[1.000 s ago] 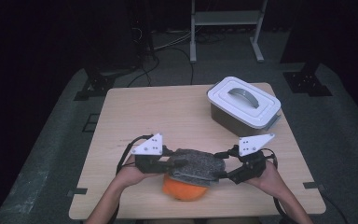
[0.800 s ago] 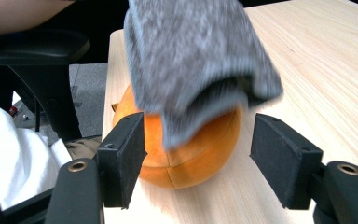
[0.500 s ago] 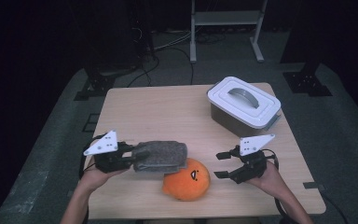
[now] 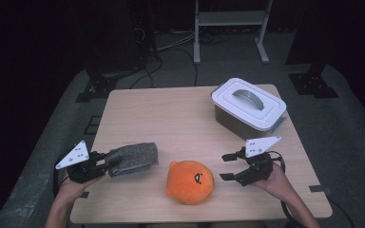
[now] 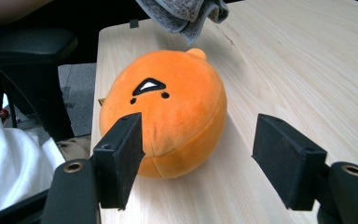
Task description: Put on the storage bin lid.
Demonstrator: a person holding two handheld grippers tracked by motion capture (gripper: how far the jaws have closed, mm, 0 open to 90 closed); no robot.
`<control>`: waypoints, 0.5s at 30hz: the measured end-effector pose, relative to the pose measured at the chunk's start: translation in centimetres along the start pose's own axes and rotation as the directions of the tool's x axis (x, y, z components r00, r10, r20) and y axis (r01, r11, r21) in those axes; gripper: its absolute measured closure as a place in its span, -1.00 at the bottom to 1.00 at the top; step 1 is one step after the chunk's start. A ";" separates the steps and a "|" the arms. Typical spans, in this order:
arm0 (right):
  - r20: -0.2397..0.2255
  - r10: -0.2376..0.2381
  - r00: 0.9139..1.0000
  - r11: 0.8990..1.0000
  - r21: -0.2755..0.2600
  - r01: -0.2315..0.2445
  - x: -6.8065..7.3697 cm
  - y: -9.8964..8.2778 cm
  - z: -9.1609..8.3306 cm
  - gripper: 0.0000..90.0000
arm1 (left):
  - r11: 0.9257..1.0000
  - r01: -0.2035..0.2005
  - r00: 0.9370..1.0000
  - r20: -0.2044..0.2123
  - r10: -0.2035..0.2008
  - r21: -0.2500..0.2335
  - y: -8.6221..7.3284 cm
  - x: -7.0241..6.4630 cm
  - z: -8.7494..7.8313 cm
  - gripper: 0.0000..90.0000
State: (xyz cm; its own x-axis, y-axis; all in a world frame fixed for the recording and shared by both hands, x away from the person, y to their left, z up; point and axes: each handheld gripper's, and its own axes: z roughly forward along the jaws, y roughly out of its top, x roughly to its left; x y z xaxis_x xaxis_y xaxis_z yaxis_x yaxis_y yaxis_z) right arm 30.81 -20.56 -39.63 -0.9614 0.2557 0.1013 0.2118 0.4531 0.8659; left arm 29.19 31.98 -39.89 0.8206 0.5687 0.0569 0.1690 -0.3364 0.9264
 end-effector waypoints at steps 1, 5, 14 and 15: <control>0.001 0.003 1.000 1.000 0.001 -0.003 0.0 0.0 0.0 -0.29 | 1.000 0.007 1.000 -0.007 -0.007 0.004 -0.5 0.2 -0.1 0.62; 0.003 0.006 1.000 1.000 0.001 -0.006 -0.1 -0.2 -0.2 -0.30 | 0.999 0.031 0.999 -0.034 -0.030 0.019 -2.4 0.8 -0.4 0.61; 0.009 0.020 1.000 1.000 0.006 -0.020 -0.4 -0.5 -0.4 -0.31 | 0.994 0.054 0.998 -0.025 -0.052 0.099 -5.8 0.9 0.3 0.47; 0.011 0.021 1.000 1.000 0.007 -0.021 -0.4 -0.6 -0.5 -0.31 | 0.993 0.056 0.998 -0.021 -0.054 0.108 -6.0 0.8 0.4 0.43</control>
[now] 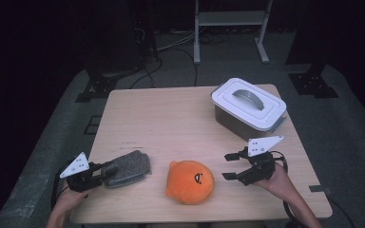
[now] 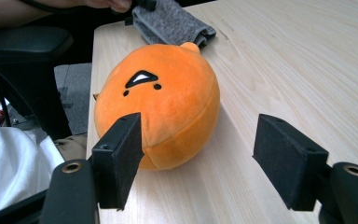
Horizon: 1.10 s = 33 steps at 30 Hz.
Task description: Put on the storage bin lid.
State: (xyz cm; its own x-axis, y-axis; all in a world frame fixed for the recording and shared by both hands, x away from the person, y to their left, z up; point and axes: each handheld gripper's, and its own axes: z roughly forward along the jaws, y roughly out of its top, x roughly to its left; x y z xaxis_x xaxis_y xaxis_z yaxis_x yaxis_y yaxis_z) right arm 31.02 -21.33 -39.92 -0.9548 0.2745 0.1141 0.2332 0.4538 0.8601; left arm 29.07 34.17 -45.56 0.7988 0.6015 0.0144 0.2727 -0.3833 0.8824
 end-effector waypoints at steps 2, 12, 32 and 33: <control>0.002 0.006 1.000 1.000 -0.002 -0.006 -0.1 -0.1 -0.1 -0.31 | 0.999 -0.001 1.000 0.016 0.001 0.032 -0.4 -0.2 0.3 0.35; 0.026 0.026 0.999 1.000 -0.002 -0.025 -0.5 -0.5 -0.8 -0.34 | 0.999 0.017 0.999 0.031 -0.018 0.035 0.1 -0.5 0.6 -0.17; 0.108 0.022 0.994 1.000 0.004 -0.022 -2.5 1.2 -2.6 -0.47 | 1.000 0.000 0.997 0.081 0.001 -0.011 4.2 -2.0 2.2 -0.63; 0.114 0.019 0.993 1.000 0.003 -0.020 -2.6 1.3 -2.8 -0.47 | 1.000 0.004 0.996 0.085 -0.003 -0.010 4.3 -2.0 2.4 -0.65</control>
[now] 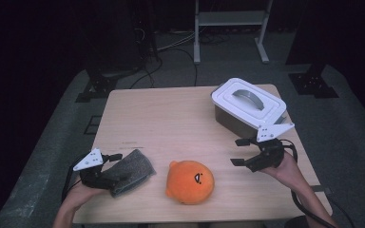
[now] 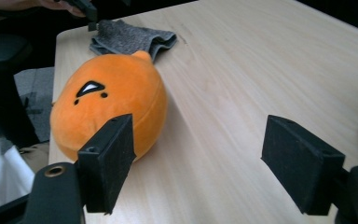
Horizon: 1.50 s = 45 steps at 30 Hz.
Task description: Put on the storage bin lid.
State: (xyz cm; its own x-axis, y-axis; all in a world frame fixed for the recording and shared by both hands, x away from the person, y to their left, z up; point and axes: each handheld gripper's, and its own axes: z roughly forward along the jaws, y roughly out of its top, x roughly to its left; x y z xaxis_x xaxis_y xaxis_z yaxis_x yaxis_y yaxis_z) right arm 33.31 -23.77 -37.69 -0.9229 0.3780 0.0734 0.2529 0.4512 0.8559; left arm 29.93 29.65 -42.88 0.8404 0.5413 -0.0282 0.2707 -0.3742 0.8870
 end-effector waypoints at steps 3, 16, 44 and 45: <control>0.016 -0.005 1.000 1.000 -0.003 0.005 -0.4 0.4 -0.5 -0.48 | 1.000 0.005 1.000 0.002 -0.005 -0.004 0.3 -0.1 0.3 -0.72; 0.074 -0.019 0.997 1.000 -0.008 0.019 -2.2 2.6 -2.1 -0.49 | 1.000 0.005 1.000 0.017 -0.005 -0.006 1.0 -0.5 0.7 -0.82; 0.217 0.003 0.976 1.000 -0.016 0.001 -8.9 6.6 -3.2 -0.51 | 1.000 -0.005 0.999 0.045 0.005 -0.009 1.5 -1.0 1.4 -0.86; 0.220 0.008 0.975 1.000 -0.016 -0.004 -9.1 6.7 -3.2 -0.51 | 1.000 -0.005 0.999 0.048 0.006 -0.009 1.5 -1.1 1.4 -0.86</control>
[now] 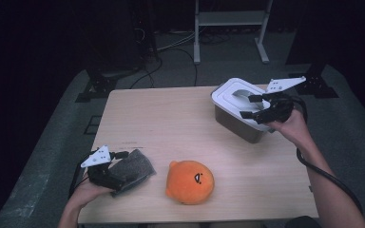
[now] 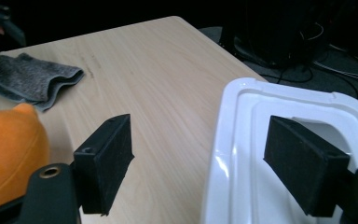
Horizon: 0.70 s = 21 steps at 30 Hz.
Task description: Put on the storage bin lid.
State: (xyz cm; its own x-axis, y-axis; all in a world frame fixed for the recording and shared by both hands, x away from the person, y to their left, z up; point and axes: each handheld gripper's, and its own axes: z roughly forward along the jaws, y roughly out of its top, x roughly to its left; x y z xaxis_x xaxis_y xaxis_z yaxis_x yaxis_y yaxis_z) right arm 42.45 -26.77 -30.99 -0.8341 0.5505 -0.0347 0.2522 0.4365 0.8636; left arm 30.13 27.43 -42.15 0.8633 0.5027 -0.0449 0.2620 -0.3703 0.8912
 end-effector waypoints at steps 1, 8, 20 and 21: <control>0.004 0.003 1.000 1.000 -0.001 -0.003 -0.3 0.1 0.1 -0.51 | 1.000 -0.003 1.000 0.001 0.003 -0.001 0.0 0.0 0.0 -0.86; 0.037 0.017 0.999 1.000 0.005 -0.017 -2.2 0.3 0.6 -0.51 | 1.000 -0.005 1.000 0.005 0.005 0.000 0.0 0.0 0.3 -0.86; 0.073 0.069 0.995 0.998 0.003 -0.069 -5.3 0.1 1.3 -0.50 | 1.000 -0.006 1.000 0.009 0.006 0.000 0.0 0.2 0.6 -0.86; 0.073 0.072 0.995 0.997 0.005 -0.073 -5.6 -0.1 1.5 -0.49 | 1.000 -0.006 1.000 0.009 0.006 0.002 0.0 0.2 0.6 -0.86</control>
State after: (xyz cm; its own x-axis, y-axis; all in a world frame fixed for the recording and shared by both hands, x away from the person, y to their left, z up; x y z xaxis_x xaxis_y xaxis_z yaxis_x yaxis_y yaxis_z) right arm 47.81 -28.78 -31.60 -0.7758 0.6310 -0.0086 0.3150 0.3990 0.8611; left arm 30.56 27.10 -42.41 0.8687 0.4934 -0.0437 0.2576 -0.3747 0.8906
